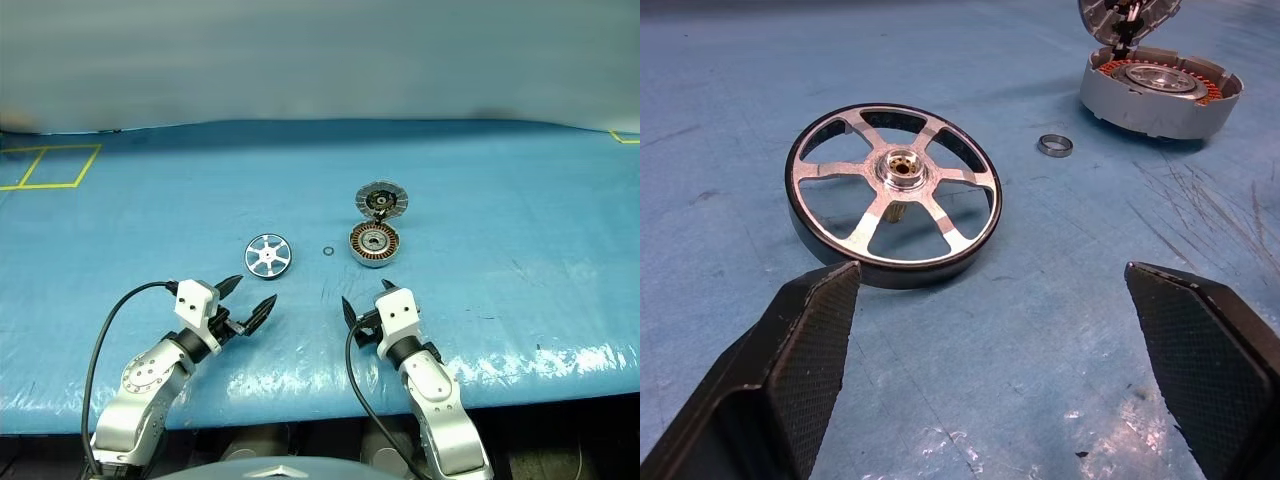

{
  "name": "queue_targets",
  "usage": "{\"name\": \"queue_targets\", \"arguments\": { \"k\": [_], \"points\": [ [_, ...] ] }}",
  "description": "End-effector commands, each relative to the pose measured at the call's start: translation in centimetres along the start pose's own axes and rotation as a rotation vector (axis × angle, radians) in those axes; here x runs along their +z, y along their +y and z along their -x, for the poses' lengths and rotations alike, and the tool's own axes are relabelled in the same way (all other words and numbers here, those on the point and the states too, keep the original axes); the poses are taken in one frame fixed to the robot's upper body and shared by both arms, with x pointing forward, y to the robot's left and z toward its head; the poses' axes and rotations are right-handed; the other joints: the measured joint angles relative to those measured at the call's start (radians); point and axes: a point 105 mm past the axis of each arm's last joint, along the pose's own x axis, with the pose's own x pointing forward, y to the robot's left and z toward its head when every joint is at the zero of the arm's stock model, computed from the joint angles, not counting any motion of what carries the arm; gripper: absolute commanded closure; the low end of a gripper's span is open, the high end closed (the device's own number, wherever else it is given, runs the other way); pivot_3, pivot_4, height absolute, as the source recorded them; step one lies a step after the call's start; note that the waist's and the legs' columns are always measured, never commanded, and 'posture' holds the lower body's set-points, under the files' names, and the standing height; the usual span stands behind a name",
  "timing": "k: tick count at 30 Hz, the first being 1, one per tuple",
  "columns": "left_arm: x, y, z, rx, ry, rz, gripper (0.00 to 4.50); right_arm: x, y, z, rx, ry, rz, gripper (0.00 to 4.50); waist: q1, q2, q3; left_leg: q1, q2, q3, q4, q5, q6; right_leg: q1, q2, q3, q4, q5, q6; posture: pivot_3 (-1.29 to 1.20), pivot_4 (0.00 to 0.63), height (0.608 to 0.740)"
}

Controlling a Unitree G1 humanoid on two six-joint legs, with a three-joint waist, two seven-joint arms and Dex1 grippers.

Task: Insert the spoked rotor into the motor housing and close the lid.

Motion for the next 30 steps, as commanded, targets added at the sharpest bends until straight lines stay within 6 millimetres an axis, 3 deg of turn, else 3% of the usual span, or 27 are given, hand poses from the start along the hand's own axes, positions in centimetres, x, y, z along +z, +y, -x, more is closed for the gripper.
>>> {"name": "queue_targets", "arguments": {
  "k": [1,9,14,21,30],
  "points": [
    [0.6,0.2,0.1,0.000,-0.031,-0.022,0.00,1.3,-0.2,-0.3,-0.008,0.000,0.023,0.01,-0.001,0.000,0.000,0.000,0.000,0.000,0.000,0.000,0.000,0.000,0.000,0.000,0.000,0.000,0.000,0.00,0.150,0.740],
    [0.1,0.4,0.0,0.004,-0.032,-0.017,0.00,5.2,-0.2,-1.0,0.163,0.091,0.153,0.01,-0.001,0.000,0.000,-0.001,0.002,0.004,0.001,0.000,0.000,0.001,0.000,0.000,0.000,0.002,0.000,0.00,0.150,0.740],
    [0.0,0.4,-0.1,0.003,-0.033,-0.013,0.00,7.5,-0.6,-2.0,0.260,0.171,0.370,0.01,-0.001,-0.001,0.000,-0.001,0.004,0.006,0.002,0.000,0.000,0.001,0.000,0.000,-0.001,0.003,-0.001,0.00,0.150,0.740],
    [-0.2,0.4,-0.2,0.001,-0.041,-0.009,0.00,8.3,-1.7,-5.0,0.323,0.268,0.454,0.01,-0.002,-0.004,-0.001,-0.003,0.005,0.009,0.001,0.001,-0.001,0.000,0.000,0.000,-0.004,0.006,-0.003,0.00,0.150,0.740],
    [-0.6,0.4,0.0,0.011,-0.049,-0.006,0.00,6.8,-4.1,-8.1,0.308,0.405,0.546,0.01,-0.002,-0.005,-0.002,-0.004,0.005,0.012,0.002,0.001,-0.001,-0.001,0.000,0.001,-0.006,0.007,-0.003,0.00,0.150,0.740]
  ]
}}
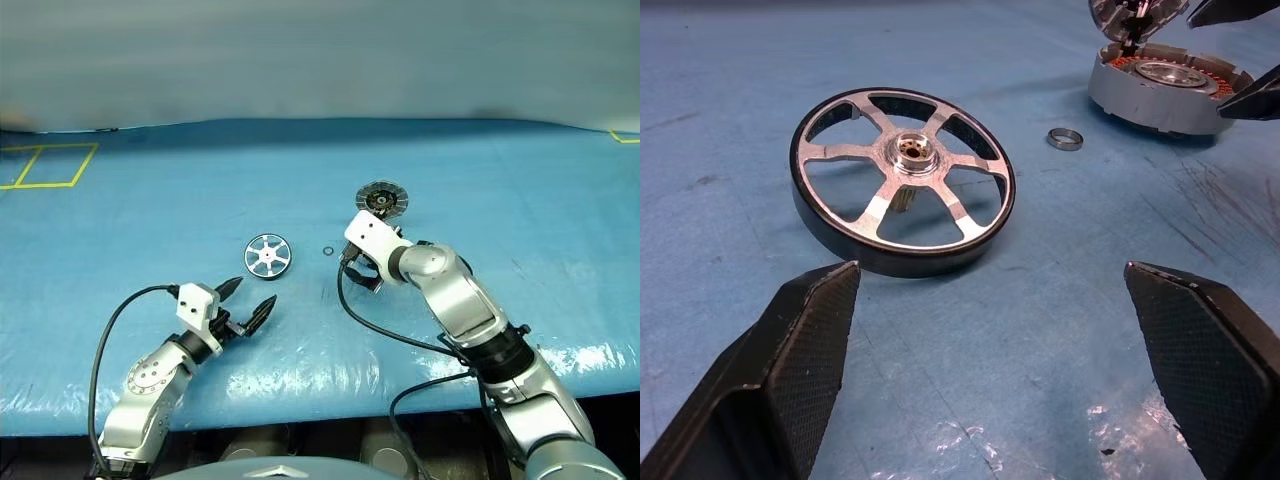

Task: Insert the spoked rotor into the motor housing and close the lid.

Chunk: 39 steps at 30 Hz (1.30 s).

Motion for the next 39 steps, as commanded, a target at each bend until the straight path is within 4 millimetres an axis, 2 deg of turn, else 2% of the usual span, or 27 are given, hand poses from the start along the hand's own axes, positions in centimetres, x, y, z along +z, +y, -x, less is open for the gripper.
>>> {"name": "queue_targets", "arguments": {
  "k": [1,5,11,14,15,20,21,26,32,35,39],
  "points": [
    [0.8,0.0,0.1,-0.001,-0.041,-0.024,0.00,0.5,-1.2,-0.1,-0.020,0.000,0.044,0.01,0.000,0.000,0.000,0.000,0.000,0.000,0.000,0.000,0.000,0.000,0.000,0.000,0.000,0.000,0.000,0.00,0.150,0.740],
    [0.8,-0.2,0.0,-0.001,-0.044,-0.021,0.00,-0.1,-1.3,-0.5,0.000,0.030,0.046,0.01,-0.001,0.000,0.000,0.000,0.000,0.000,0.000,0.000,0.000,-0.001,0.000,0.000,0.000,0.000,0.000,0.00,0.150,0.740],
    [0.9,-0.7,-0.2,-0.011,-0.050,-0.018,0.00,-1.6,0.6,-0.9,0.134,0.109,0.022,0.01,0.000,-0.001,-0.001,0.000,0.000,0.000,0.001,0.000,0.000,0.000,0.000,0.000,0.000,0.001,0.000,0.00,0.150,0.740],
    [1.1,-0.8,-0.3,-0.015,-0.054,-0.020,0.00,-2.0,1.9,-1.0,0.195,0.132,-0.002,0.57,0.000,-0.003,-0.003,0.000,0.000,0.000,0.001,0.000,0.000,0.000,0.000,0.000,0.000,0.001,0.000,0.00,0.150,0.740],
    [1.1,-0.8,-0.3,-0.016,-0.055,-0.021,0.00,-2.0,2.2,-1.1,0.206,0.137,-0.007,0.89,0.001,-0.005,-0.004,0.000,0.000,0.000,0.001,0.000,0.000,0.000,0.000,0.000,0.000,0.001,0.000,0.00,0.150,0.740],
    [1.5,-0.9,-0.3,-0.014,-0.058,-0.024,0.00,-1.9,6.1,-0.9,0.324,0.135,-0.094,2.51,-0.002,-0.011,-0.014,0.000,0.001,0.000,0.001,0.000,0.000,0.000,0.000,0.000,0.000,0.001,0.000,0.00,0.150,0.740],
    [1.5,-0.9,-0.3,-0.013,-0.057,-0.024,0.00,-1.9,6.6,-0.9,0.336,0.136,-0.111,2.60,-0.002,-0.012,-0.015,0.001,0.002,0.000,0.001,-0.001,0.000,0.000,0.000,0.001,0.000,0.001,0.000,0.00,0.150,0.740],
    [1.4,-0.9,-0.2,-0.008,-0.055,-0.020,0.00,-1.6,9.8,-0.6,0.373,0.136,-0.201,2.60,-0.002,-0.013,-0.023,0.006,0.003,0.000,0.001,-0.005,0.004,0.001,0.000,0.001,0.000,0.001,-0.001,0.00,0.150,0.740],
    [1.1,-0.9,0.0,-0.003,-0.048,-0.011,0.00,-1.2,13.2,-0.4,0.327,0.134,-0.232,2.60,-0.002,-0.015,-0.030,0.007,0.006,0.000,0.001,-0.005,0.003,0.001,0.002,0.001,0.000,0.001,-0.001,0.00,0.150,0.740],
    [1.0,-0.9,0.0,-0.003,-0.046,-0.010,0.00,-1.1,14.2,0.0,0.324,0.136,-0.241,2.60,-0.001,-0.014,-0.033,0.008,0.006,0.000,0.001,-0.005,0.003,0.001,0.003,0.001,0.000,0.001,-0.001,0.00,0.150,0.740],
    [0.9,-0.9,0.0,-0.005,-0.041,-0.010,0.00,-0.5,14.5,0.6,0.308,0.122,-0.277,2.60,0.000,-0.012,-0.035,0.008,0.006,-0.001,0.001,-0.005,0.002,0.001,0.004,0.001,0.000,0.001,-0.001,0.00,0.150,0.740]
  ]
}}
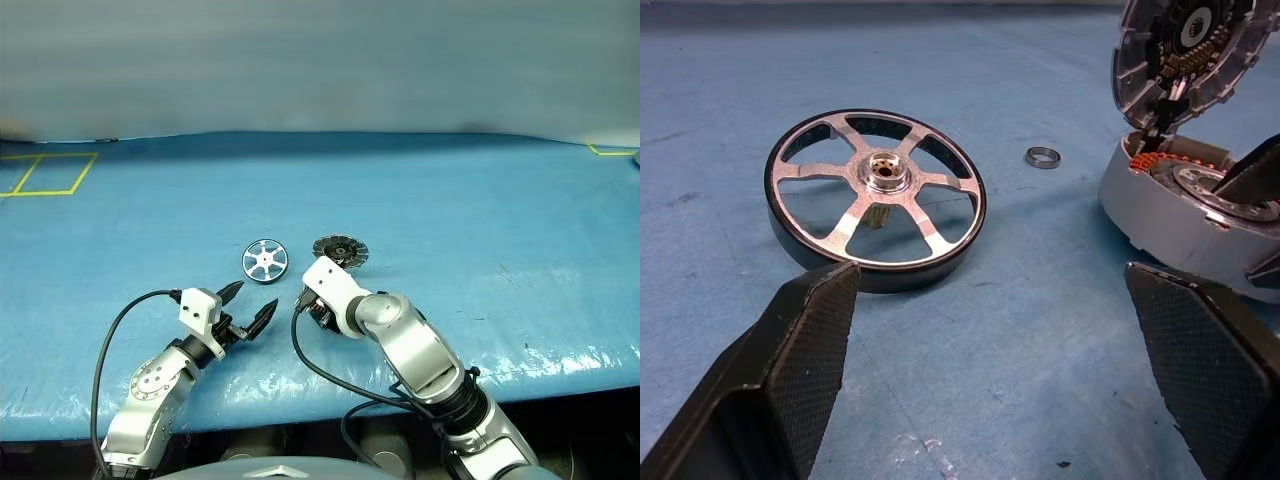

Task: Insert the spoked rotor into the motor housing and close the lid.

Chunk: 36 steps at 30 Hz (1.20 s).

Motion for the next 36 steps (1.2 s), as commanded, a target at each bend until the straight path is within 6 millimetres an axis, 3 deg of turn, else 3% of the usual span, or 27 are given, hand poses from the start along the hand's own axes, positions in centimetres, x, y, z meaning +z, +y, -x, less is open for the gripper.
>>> {"name": "queue_targets", "arguments": {
  "k": [1,11,18,25,28,33,36],
  "points": [
    [1.1,-0.3,-0.1,-0.015,-0.040,-0.015,0.00,-1.7,2.7,-0.3,0.104,0.082,-0.075,2.60,0.000,0.000,0.000,0.000,0.000,0.000,0.000,0.000,0.000,0.000,0.000,0.000,0.000,0.000,0.000,0.00,0.150,0.740],
    [0.9,-0.5,-0.2,-0.026,-0.032,-0.013,0.00,-0.2,3.5,0.8,0.129,0.035,-0.125,2.60,0.000,0.002,0.001,0.000,0.000,0.000,-0.001,0.000,0.000,-0.001,0.000,0.000,-0.001,-0.001,0.001,0.00,0.150,0.740],
    [0.8,-0.6,-0.2,-0.028,-0.027,-0.010,0.00,1.2,3.3,1.4,0.109,-0.018,-0.142,0.30,0.000,0.005,0.003,-0.001,0.000,0.000,-0.001,0.000,0.000,-0.001,0.000,0.000,-0.001,-0.001,0.002,0.00,0.150,0.740],
    [0.9,-0.6,-0.1,-0.030,-0.028,-0.010,0.00,3.4,2.7,4.1,0.134,-0.161,-0.144,0.30,0.001,0.009,0.006,-0.002,-0.001,0.000,-0.002,0.000,0.000,-0.003,0.000,0.000,-0.001,-0.002,0.003,0.00,0.150,0.740],
    [1.0,-0.6,-0.3,-0.033,-0.028,-0.010,0.00,2.8,2.4,5.9,0.191,-0.176,-0.110,0.30,0.003,0.010,0.008,-0.003,-0.002,-0.001,-0.002,-0.001,0.001,-0.002,0.000,-0.001,-0.002,-0.003,0.005,0.00,0.150,0.740],
    [1.1,-0.6,-0.4,-0.038,-0.027,-0.012,0.00,-0.7,0.5,7.4,0.189,-0.035,-0.104,0.30,0.003,0.010,0.014,-0.004,-0.004,-0.001,-0.002,-0.002,0.003,-0.001,-0.002,-0.001,-0.003,-0.003,0.006,0.00,0.150,0.740],
    [1.2,-0.5,-0.5,-0.039,-0.029,-0.016,0.00,-3.5,-1.8,7.7,0.110,0.082,-0.111,0.30,0.004,0.010,0.014,-0.007,-0.004,0.000,-0.002,-0.001,0.003,-0.001,-0.003,-0.001,-0.003,-0.003,0.004,0.00,0.150,0.740]
  ]
}}
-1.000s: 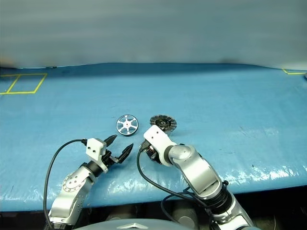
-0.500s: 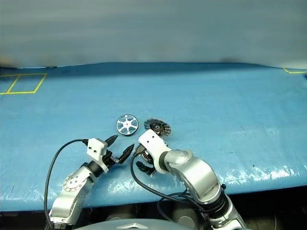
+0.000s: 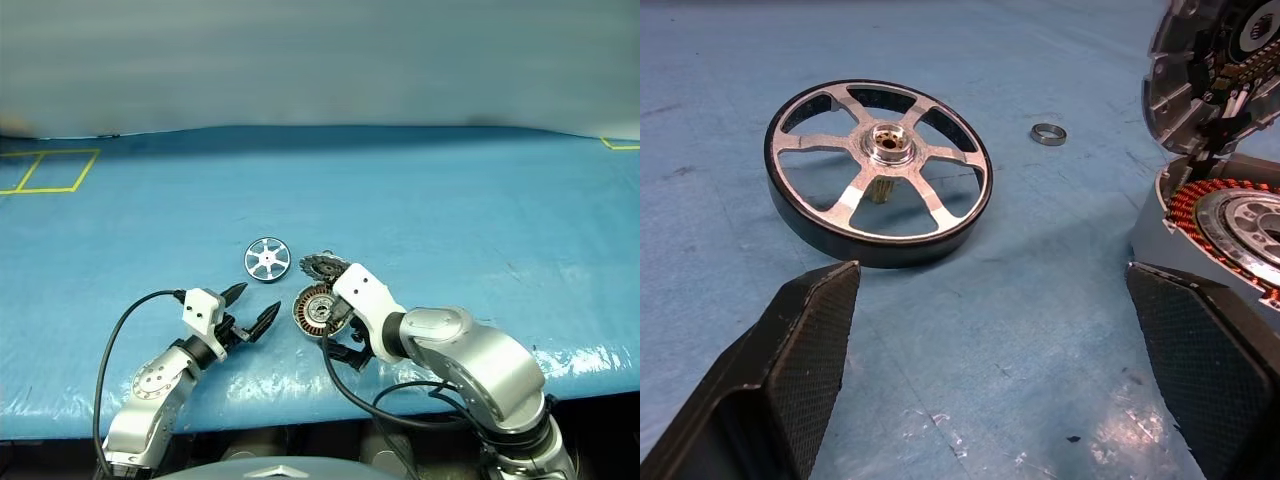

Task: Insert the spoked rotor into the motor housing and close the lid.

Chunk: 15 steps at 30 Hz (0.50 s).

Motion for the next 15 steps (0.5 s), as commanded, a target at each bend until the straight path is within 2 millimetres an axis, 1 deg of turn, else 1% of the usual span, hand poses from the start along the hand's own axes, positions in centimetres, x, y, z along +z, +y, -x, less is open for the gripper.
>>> {"name": "queue_targets", "arguments": {
  "k": [1,3,5,6,8,10,11,14,15],
  "points": [
    [1.2,-0.2,-0.1,-0.010,-0.039,-0.019,0.00,-1.4,-2.7,0.6,-0.092,0.038,-0.020,0.30,0.001,-0.002,0.001,0.000,0.000,0.000,0.000,0.000,0.000,0.000,0.000,0.000,0.000,0.002,-0.002,0.00,0.150,0.740],
    [1.3,-0.1,-0.1,-0.010,-0.039,-0.021,0.00,-1.5,-5.0,0.3,-0.215,0.023,-0.015,0.30,-0.001,-0.004,0.003,0.000,0.000,0.001,0.000,0.000,0.000,0.000,-0.001,0.000,0.000,0.002,-0.002,0.00,0.150,0.740],
    [1.3,-0.1,-0.1,-0.009,-0.040,-0.021,0.00,-1.6,-6.5,0.1,-0.306,0.021,0.016,0.30,-0.001,-0.004,0.004,0.000,0.001,0.001,0.000,0.000,0.000,0.000,-0.001,0.001,0.000,0.001,-0.002,0.00,0.150,0.740],
    [1.3,-0.1,0.0,-0.009,-0.040,-0.021,0.00,-1.6,-6.9,0.1,-0.335,0.022,0.033,0.30,0.001,-0.004,0.004,0.000,0.001,0.001,0.000,0.000,0.000,0.000,-0.001,0.001,0.000,0.000,0.000,0.00,0.150,0.740],
    [1.3,-0.2,0.0,-0.010,-0.040,-0.022,0.00,-0.8,-8.5,-0.7,-0.434,-0.051,0.085,0.30,0.003,-0.004,0.004,0.000,0.001,0.001,0.000,0.000,0.000,0.000,-0.001,0.000,0.000,-0.001,0.001,0.00,0.150,0.740],
    [1.3,-0.3,-0.1,-0.015,-0.039,-0.024,0.00,0.3,-9.2,-1.7,-0.474,-0.149,0.148,0.30,0.002,-0.004,0.005,0.000,0.001,0.001,0.000,0.000,0.000,0.000,-0.001,0.001,0.000,-0.001,0.001,0.00,0.150,0.740],
    [1.4,-0.3,-0.1,-0.017,-0.040,-0.024,0.00,0.7,-9.2,-2.2,-0.456,-0.194,0.170,0.30,0.002,-0.004,0.005,0.000,0.001,0.001,0.000,0.000,-0.001,-0.001,-0.001,0.001,0.000,-0.001,0.001,0.00,0.150,0.740],
    [1.5,-0.3,-0.3,-0.020,-0.043,-0.027,0.00,1.2,-9.2,-3.6,-0.413,-0.256,0.209,0.30,0.002,-0.005,0.005,0.000,0.000,0.001,0.000,0.001,-0.001,0.000,0.000,0.001,0.000,0.002,-0.002,0.00,0.150,0.740],
    [1.6,-0.2,-0.4,-0.022,-0.044,-0.028,0.00,1.3,-9.2,-4.1,-0.395,-0.278,0.190,0.30,0.002,-0.005,0.005,0.000,0.000,0.001,0.000,0.001,-0.002,0.000,0.001,0.001,0.000,0.002,-0.003,0.00,0.150,0.740]
  ]
}}
